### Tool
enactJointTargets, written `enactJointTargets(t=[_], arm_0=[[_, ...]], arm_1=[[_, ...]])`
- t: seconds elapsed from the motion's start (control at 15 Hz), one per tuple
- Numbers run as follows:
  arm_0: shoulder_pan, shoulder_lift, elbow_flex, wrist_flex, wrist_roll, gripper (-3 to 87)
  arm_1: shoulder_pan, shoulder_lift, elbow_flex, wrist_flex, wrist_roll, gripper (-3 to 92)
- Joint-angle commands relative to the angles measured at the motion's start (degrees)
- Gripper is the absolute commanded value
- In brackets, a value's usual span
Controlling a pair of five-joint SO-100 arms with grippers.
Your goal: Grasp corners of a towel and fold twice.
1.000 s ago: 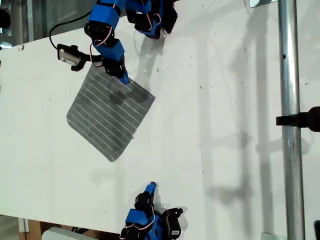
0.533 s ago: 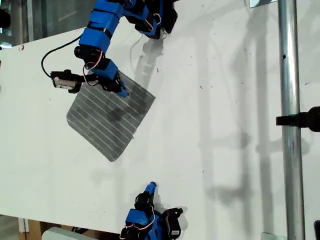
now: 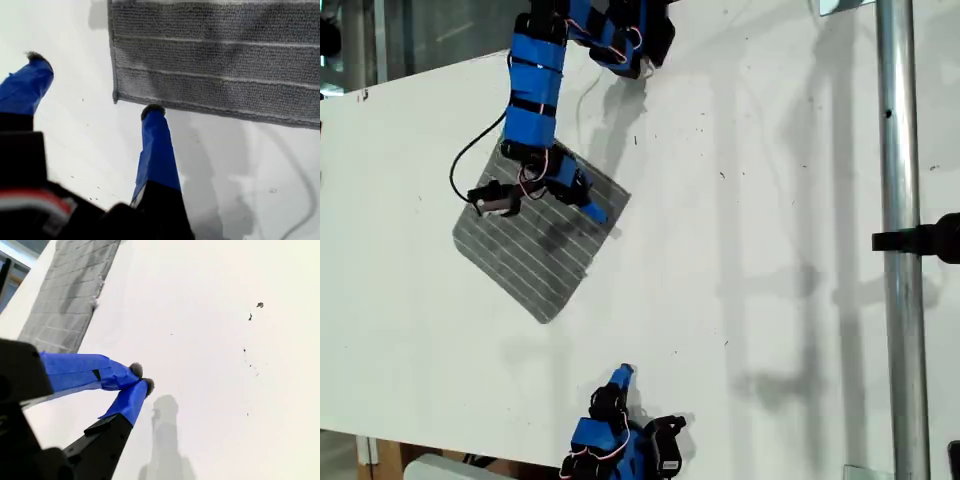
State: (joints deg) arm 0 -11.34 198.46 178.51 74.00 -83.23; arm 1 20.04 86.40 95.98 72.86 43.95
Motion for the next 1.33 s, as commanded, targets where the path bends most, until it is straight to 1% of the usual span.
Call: enactJointTargets(t=[0.0,0.27,0.4,0.47,0.53,0.6,0.87,1.0,1.07,1.13,1.2,1.27], arm_0=[[0.53,0.35,0.18,0.18,-0.79,-1.2],[0.53,0.35,0.18,0.18,-0.79,-1.2],[0.53,0.35,0.18,0.18,-0.7,-1.2],[0.53,0.35,0.18,0.18,-0.7,-1.2],[0.53,0.35,0.18,0.18,-0.7,-1.2],[0.53,0.35,0.18,0.18,-0.7,-1.2],[-0.18,0.35,0.18,0.18,-0.44,-1.2],[0.88,0.35,-0.79,-2.99,-0.88,-1.3],[0.7,-0.26,-3.25,-3.52,-1.49,-1.3],[0.35,-3.87,-8.26,-3.25,-0.7,-1.3],[-0.79,-13.8,-16.0,-3.16,0.7,-1.3],[-2.37,-26.02,-25.14,-3.43,3.96,-1.3]], arm_1=[[1.14,-1.93,-1.05,-1.93,-0.7,35.6],[1.85,-8.35,-1.76,-1.85,-0.35,35.0],[1.67,-15.82,-6.24,-0.79,-0.18,34.0],[1.23,-19.78,-8.96,0.0,0.26,28.4],[0.7,-22.41,-11.34,0.97,2.37,3.7],[0.53,-23.29,-12.48,1.14,2.99,0.8],[0.26,-22.68,-12.83,0.7,3.16,-0.2],[-0.18,-22.24,-12.83,0.35,3.08,-0.2],[-0.35,-22.06,-12.83,0.26,3.16,-0.2],[-0.53,-22.06,-12.83,0.0,3.16,-0.2],[-0.53,-21.97,-12.83,-0.26,3.16,-0.2],[-0.7,-21.97,-12.92,-0.53,3.16,-0.2]])
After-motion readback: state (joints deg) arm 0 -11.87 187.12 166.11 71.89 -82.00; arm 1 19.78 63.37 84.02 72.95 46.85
